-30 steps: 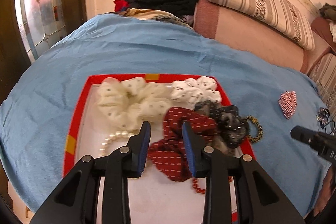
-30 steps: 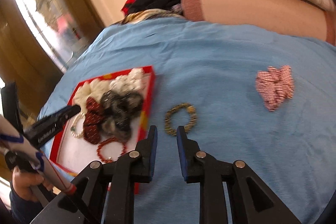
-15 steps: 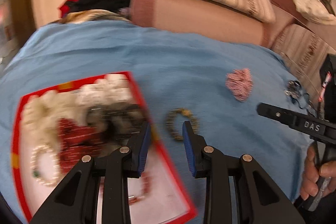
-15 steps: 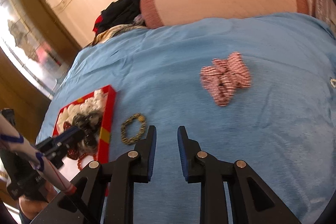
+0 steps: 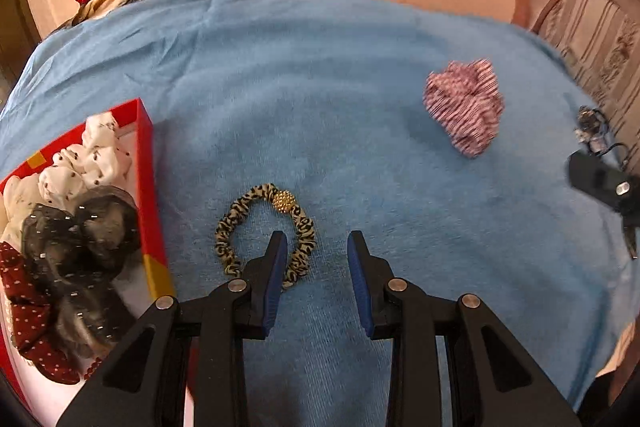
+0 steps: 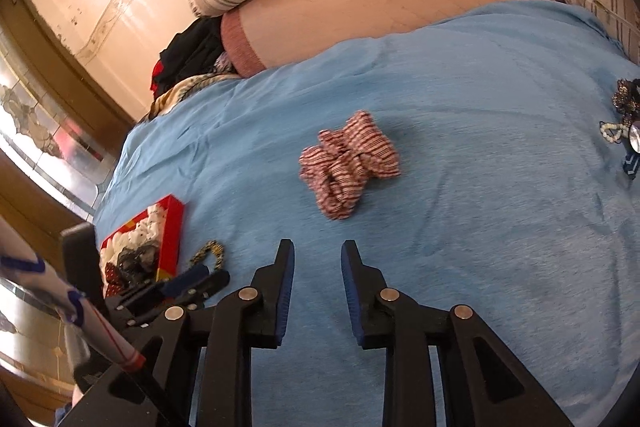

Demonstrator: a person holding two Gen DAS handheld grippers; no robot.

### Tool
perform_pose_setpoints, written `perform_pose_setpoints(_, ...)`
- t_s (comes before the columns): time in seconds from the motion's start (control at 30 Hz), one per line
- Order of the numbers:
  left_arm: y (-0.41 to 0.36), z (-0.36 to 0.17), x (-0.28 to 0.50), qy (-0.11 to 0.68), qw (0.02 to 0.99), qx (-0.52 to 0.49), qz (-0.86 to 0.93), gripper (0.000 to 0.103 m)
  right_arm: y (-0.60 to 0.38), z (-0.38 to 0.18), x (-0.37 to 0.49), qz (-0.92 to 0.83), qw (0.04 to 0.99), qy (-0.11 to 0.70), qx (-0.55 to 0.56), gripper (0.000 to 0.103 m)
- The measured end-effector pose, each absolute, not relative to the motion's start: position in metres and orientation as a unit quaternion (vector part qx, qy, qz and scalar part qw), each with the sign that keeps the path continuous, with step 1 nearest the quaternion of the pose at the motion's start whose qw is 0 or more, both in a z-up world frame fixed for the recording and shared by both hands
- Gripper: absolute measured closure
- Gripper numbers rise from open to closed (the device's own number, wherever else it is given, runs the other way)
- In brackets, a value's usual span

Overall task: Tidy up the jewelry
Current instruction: 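Grasp the leopard-print bracelet with left gripper while right grasps the gingham scrunchie, then carry the leopard bracelet and gingham scrunchie over the box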

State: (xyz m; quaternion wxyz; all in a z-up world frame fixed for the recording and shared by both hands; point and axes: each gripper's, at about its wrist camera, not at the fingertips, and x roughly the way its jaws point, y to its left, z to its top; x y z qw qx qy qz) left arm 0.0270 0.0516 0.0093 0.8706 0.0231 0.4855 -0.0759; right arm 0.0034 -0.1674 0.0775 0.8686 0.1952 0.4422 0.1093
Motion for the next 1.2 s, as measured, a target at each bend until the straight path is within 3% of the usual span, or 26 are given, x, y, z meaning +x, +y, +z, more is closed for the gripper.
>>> perform_pose_setpoints(0.07,0.051,0.003,0.028,0.486,0.871,0.032,-0.064,0.073,-0.173,0.076,0.006,0.102,0.869,0.44,0.2,0.064)
perform_pose_setpoints(0.17,0.047,0.002,0.029,0.48,0.874,0.039,-0.064,0.077,-0.178,0.073,0.013,0.094,0.87,0.439,0.204,0.064)
perform_pose_setpoints(0.2,0.046,0.002,0.029,0.479,0.875,0.04,-0.067,0.09,-0.179,0.072,0.016,0.092,0.871,0.438,0.205,0.062)
perform_pose_setpoints(0.23,0.045,0.002,0.028,0.477,0.875,0.037,-0.072,0.096,-0.179,0.072,0.019,0.09,0.871,0.436,0.205,0.059)
perform_pose_setpoints(0.37,0.047,0.006,0.028,0.469,0.879,0.017,-0.089,0.096,-0.173,0.071,0.035,0.083,0.878,0.429,0.198,0.046)
perform_pose_setpoints(0.67,0.052,0.017,0.029,0.448,0.888,0.001,-0.105,0.096,-0.164,0.034,0.084,0.065,0.855,0.458,0.232,0.045)
perform_pose_setpoints(0.7,0.052,0.017,0.03,0.449,0.888,0.001,-0.104,0.096,-0.162,0.029,0.089,0.065,0.854,0.462,0.231,0.053)
perform_pose_setpoints(0.73,0.053,0.016,0.031,0.45,0.887,-0.001,-0.105,0.096,-0.16,0.022,0.092,0.067,0.851,0.468,0.23,0.069)
perform_pose_setpoints(0.77,0.053,0.015,0.033,0.452,0.885,-0.002,-0.106,0.096,-0.159,0.019,0.093,0.068,0.848,0.473,0.229,0.092)
perform_pose_setpoints(1.2,0.075,0.034,0.021,0.437,0.889,-0.042,-0.128,0.096,-0.154,0.08,0.042,0.103,0.888,0.403,0.195,0.094)
